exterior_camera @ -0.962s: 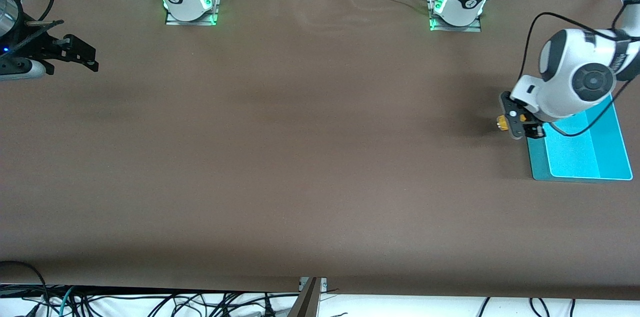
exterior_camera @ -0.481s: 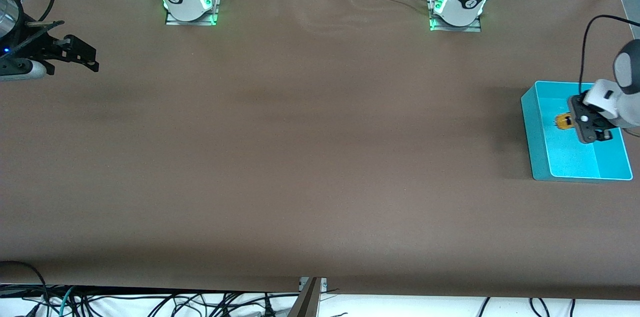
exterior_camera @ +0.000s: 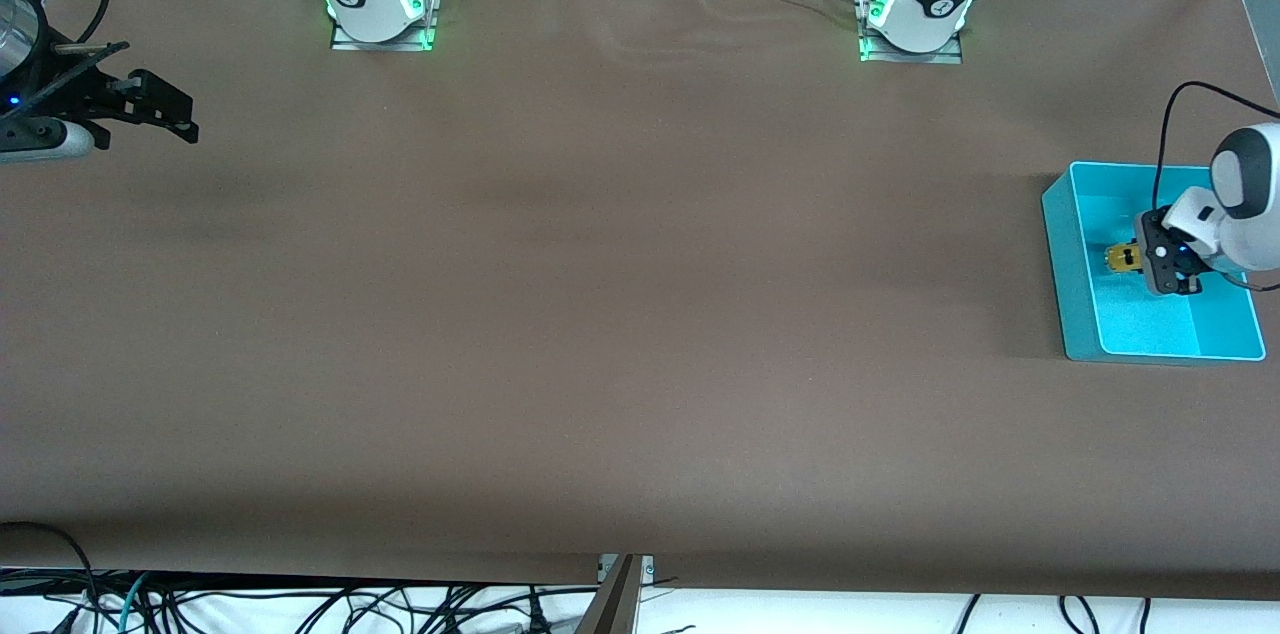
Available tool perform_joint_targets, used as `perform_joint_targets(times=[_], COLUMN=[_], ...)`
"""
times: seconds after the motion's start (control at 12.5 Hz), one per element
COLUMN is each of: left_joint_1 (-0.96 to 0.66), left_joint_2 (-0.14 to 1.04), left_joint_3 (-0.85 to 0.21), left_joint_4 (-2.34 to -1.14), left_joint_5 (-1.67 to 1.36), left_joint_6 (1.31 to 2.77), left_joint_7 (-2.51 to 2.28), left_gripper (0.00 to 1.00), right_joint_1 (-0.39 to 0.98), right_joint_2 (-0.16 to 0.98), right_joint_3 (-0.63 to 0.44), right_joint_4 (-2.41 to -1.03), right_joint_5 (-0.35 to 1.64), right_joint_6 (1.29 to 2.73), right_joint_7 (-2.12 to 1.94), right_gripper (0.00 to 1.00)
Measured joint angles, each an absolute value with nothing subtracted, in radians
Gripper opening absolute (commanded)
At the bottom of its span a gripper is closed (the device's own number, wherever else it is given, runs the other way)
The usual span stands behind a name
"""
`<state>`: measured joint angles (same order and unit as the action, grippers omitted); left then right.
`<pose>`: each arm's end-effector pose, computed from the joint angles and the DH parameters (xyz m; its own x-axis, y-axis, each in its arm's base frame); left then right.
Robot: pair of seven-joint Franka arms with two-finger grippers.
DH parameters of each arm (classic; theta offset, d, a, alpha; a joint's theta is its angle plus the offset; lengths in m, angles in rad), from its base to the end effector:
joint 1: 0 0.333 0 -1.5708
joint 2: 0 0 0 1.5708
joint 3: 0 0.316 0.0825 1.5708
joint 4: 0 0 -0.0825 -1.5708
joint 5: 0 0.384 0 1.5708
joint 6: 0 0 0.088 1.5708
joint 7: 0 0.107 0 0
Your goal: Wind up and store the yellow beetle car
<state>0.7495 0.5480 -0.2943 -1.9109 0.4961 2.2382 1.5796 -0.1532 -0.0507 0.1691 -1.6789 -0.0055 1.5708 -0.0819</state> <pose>0.5383 0.2852 0.2035 0.1080 -0.9797 -0.1692 -0.9690 -0.1418 0.2023 0.5363 0.0101 0.6008 0.9935 0.0969 -0.0590 0.0976 -0.9952 0.0092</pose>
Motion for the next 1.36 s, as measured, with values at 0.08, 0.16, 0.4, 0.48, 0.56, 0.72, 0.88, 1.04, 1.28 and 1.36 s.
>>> perform_joint_targets(times=[0.08, 0.16, 0.4, 0.48, 0.56, 0.72, 0.88, 1.04, 1.28, 1.36], left_joint_1=[0.749, 0.749, 0.75, 0.75, 0.75, 0.75, 0.749, 0.746, 0.737, 0.72], left_joint_2=[0.548, 0.545, 0.518, 0.499, 0.476, 0.424, 0.382, 0.36, 0.358, 0.359], left_joint_3=[-0.298, -0.302, -0.309, -0.314, -0.321, -0.355, -0.421, -0.488, -0.578, -0.605], left_joint_4=[-1.914, -1.914, -1.905, -1.903, -1.902, -1.877, -1.785, -1.668, -1.566, -1.538], left_joint_5=[0.505, 0.506, 0.506, 0.506, 0.501, 0.472, 0.44, 0.389, 0.302, 0.296], left_joint_6=[2.247, 2.249, 2.248, 2.236, 2.216, 2.121, 1.94, 1.78, 1.659, 1.621], left_joint_7=[1.586, 1.6, 1.632, 1.634, 1.634, 1.634, 1.631, 1.605, 1.442, 1.368], left_gripper=[1.0, 1.0, 1.0, 1.0, 1.0, 1.0, 1.0, 1.0, 1.0, 1.0], right_joint_1=[-0.153, -0.153, -0.153, -0.153, -0.153, -0.153, -0.153, -0.153, -0.153, -0.152], right_joint_2=[-0.051, -0.051, -0.051, -0.051, -0.051, -0.051, -0.051, -0.051, -0.051, -0.051], right_joint_3=[0.169, 0.169, 0.169, 0.169, 0.169, 0.169, 0.169, 0.169, 0.169, 0.17], right_joint_4=[-1.679, -1.679, -1.679, -1.679, -1.679, -1.678, -1.678, -1.678, -1.677, -1.677], right_joint_5=[-0.006, -0.006, -0.006, -0.006, -0.006, -0.006, -0.006, -0.006, -0.006, -0.005], right_joint_6=[1.571, 1.57, 1.57, 1.57, 1.57, 1.57, 1.569, 1.569, 1.564, 1.563], right_joint_7=[-0.082, -0.082, -0.082, -0.082, -0.082, -0.082, -0.082, -0.082, -0.044, -0.032], right_gripper=[1.0, 1.0, 1.0, 1.0, 1.0, 1.0, 1.0, 1.0, 1.0, 1.0])
